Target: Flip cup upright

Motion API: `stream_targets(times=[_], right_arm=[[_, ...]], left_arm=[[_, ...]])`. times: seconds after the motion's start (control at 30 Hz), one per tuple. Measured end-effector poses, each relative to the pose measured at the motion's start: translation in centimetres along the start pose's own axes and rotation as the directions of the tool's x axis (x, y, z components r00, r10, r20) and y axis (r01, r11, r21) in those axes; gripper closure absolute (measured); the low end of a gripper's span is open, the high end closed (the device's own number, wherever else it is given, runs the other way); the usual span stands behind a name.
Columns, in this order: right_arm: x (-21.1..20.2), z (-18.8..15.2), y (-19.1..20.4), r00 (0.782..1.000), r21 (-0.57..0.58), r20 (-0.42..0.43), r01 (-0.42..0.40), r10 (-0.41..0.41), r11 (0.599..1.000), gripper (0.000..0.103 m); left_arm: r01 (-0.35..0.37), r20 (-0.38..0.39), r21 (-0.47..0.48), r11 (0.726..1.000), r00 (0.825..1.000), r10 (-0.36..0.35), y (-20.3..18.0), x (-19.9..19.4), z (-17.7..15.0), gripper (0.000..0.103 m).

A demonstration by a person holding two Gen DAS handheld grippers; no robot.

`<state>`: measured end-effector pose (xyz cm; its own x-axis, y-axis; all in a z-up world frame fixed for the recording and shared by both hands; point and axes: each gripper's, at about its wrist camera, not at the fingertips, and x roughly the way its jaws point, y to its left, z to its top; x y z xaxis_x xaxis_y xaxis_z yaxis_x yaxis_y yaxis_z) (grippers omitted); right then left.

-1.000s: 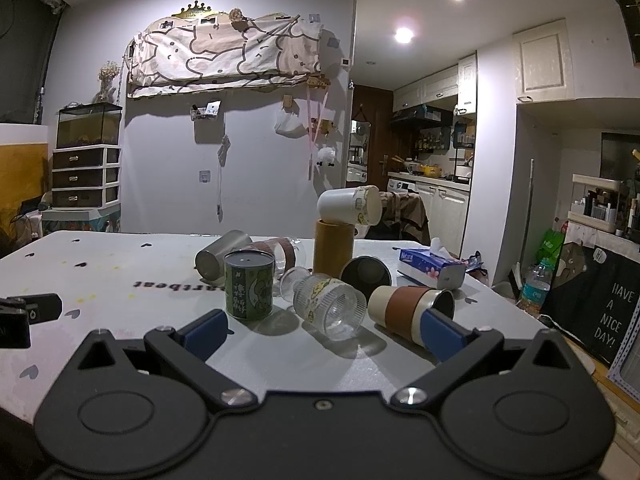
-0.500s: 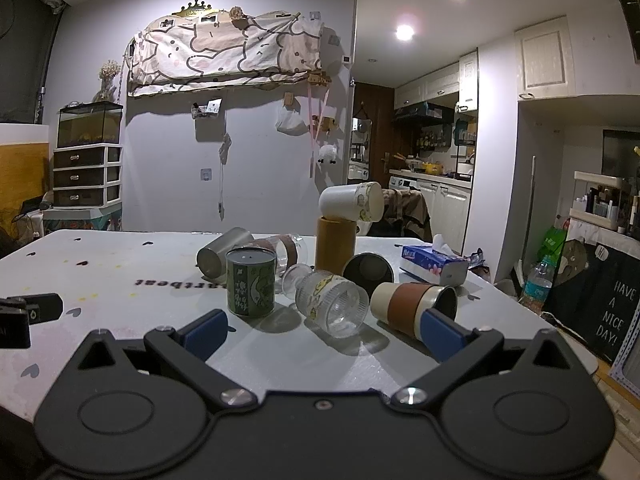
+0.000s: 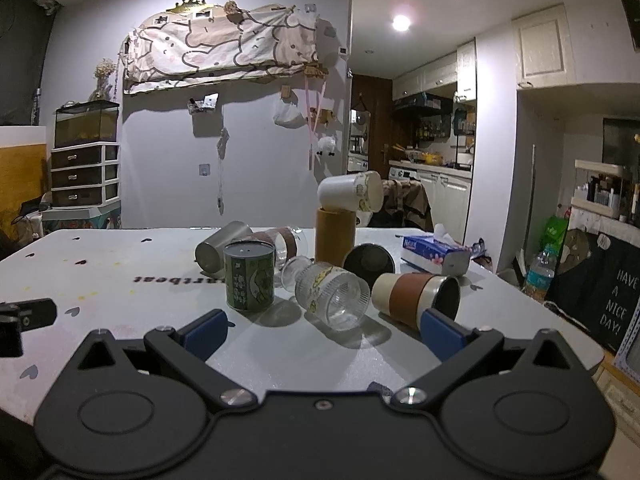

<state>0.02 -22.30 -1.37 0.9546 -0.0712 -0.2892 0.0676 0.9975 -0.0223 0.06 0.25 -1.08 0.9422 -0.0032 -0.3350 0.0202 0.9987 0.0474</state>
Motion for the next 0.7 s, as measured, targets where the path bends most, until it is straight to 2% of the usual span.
stream_targets(times=[0.13,0.43,0.6,0.7], right_arm=[[1.1,-0.1,-0.2,1.000,0.009,-0.016,-0.007,0.007,1.000,0.000],[5.1,1.5,-1.5,0.999,0.018,0.026,-0.034,0.034,0.999,0.000],[7.8,2.4,-3.9,0.998,0.047,0.047,0.042,-0.044,0.998,0.001],[9.5,2.9,-5.7,0.994,0.053,0.049,0.091,-0.094,0.994,0.005]], left_arm=[[-0.001,-0.005,-0.005,1.000,1.000,0.001,0.2,0.1,-0.5,0.000],[-0.002,-0.010,-0.011,1.000,1.000,0.001,0.5,0.1,-0.5,0.000],[-0.005,-0.015,-0.024,1.000,1.000,0.005,1.1,0.1,-0.7,0.000],[-0.003,-0.016,-0.027,1.000,1.000,0.003,1.3,0.1,-0.6,0.000]])
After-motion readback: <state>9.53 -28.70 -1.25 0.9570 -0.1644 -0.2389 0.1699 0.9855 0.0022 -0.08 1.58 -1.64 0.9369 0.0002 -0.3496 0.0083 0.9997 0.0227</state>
